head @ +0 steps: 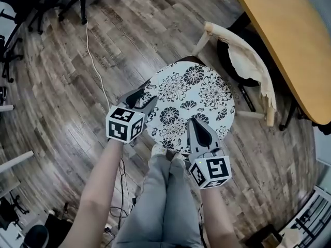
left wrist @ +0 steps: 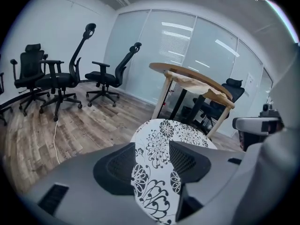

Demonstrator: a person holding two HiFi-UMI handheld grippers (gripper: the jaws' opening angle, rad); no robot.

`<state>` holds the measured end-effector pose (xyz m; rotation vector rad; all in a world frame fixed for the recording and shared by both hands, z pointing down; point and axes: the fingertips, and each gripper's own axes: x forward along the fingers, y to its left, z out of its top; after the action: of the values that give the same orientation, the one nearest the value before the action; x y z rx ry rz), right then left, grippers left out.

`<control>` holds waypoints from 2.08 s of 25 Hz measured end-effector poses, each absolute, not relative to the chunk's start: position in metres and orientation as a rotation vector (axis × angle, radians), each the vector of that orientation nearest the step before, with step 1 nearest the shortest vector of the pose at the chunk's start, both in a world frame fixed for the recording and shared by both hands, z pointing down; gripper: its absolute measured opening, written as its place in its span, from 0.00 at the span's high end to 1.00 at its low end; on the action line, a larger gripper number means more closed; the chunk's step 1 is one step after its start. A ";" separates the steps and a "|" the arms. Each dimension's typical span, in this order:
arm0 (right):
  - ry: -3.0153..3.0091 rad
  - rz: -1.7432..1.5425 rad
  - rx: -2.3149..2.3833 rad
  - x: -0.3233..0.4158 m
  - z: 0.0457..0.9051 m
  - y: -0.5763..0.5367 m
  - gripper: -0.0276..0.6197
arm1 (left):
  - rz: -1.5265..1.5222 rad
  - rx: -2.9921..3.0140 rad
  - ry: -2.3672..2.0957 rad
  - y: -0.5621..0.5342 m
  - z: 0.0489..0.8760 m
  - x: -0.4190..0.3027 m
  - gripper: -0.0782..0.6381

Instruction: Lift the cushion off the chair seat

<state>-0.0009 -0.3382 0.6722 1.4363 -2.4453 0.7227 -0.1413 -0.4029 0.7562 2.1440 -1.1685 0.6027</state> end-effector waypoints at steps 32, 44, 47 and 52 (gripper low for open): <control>-2.439 0.718 1.464 0.005 0.704 -0.335 0.92 | 0.589 2.160 -1.038 -0.428 0.811 -0.134 0.88; -2.421 0.711 1.503 0.023 0.680 -0.328 0.92 | 0.543 2.177 -1.062 -0.413 0.766 -0.121 0.88; -2.416 0.707 1.513 0.024 0.667 -0.327 0.92 | 0.534 2.175 -1.061 -0.407 0.752 -0.115 0.88; -2.417 0.684 1.530 0.028 0.640 -0.325 0.92 | 0.521 2.190 -1.060 -0.397 0.723 -0.106 0.88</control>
<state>0.0280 -0.3248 0.6397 1.5299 -2.4173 0.6836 -0.1055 -0.3967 0.7227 2.1899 -1.0604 0.5214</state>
